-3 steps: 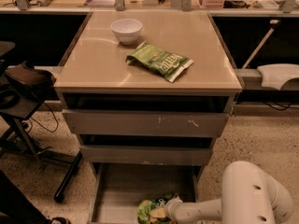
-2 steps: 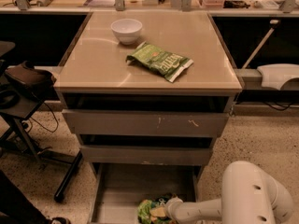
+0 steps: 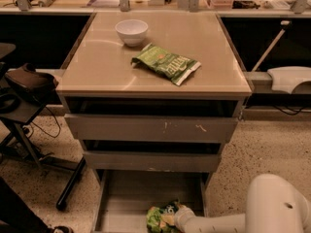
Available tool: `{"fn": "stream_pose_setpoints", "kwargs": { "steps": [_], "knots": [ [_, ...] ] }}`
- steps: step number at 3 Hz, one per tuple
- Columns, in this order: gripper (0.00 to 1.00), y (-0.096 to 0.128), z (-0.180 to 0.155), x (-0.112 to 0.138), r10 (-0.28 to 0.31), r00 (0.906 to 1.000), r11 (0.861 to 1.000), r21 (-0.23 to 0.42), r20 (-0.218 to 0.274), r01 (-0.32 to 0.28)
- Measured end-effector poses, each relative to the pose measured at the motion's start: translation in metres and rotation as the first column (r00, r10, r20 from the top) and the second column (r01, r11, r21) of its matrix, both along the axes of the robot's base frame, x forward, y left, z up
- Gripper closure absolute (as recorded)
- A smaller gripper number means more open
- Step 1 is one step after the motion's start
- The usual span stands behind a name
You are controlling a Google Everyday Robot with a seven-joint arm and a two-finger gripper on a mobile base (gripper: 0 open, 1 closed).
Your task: Pick green rice chip bag from bottom drawer and place on counter
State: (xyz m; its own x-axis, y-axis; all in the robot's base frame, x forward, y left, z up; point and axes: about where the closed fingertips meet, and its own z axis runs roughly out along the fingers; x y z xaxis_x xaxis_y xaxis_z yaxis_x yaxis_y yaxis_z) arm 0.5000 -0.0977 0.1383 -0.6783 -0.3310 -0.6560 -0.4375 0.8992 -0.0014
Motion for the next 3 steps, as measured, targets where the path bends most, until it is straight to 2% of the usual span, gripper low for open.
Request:
{"fn": "stream_pose_setpoints", "kwargs": {
  "steps": [1,2,3],
  "knots": [
    [1.00,-0.017,0.065,-0.005,-0.089,0.9792,0.996,0.028,0.182,0.086],
    [1.00,-0.044,0.134,-0.033,-0.186,0.9147,0.983,0.073,0.359,0.170],
    [1.00,-0.085,0.201,-0.067,-0.282,0.8375,0.959,0.130,0.468,0.251]
  ]
}}
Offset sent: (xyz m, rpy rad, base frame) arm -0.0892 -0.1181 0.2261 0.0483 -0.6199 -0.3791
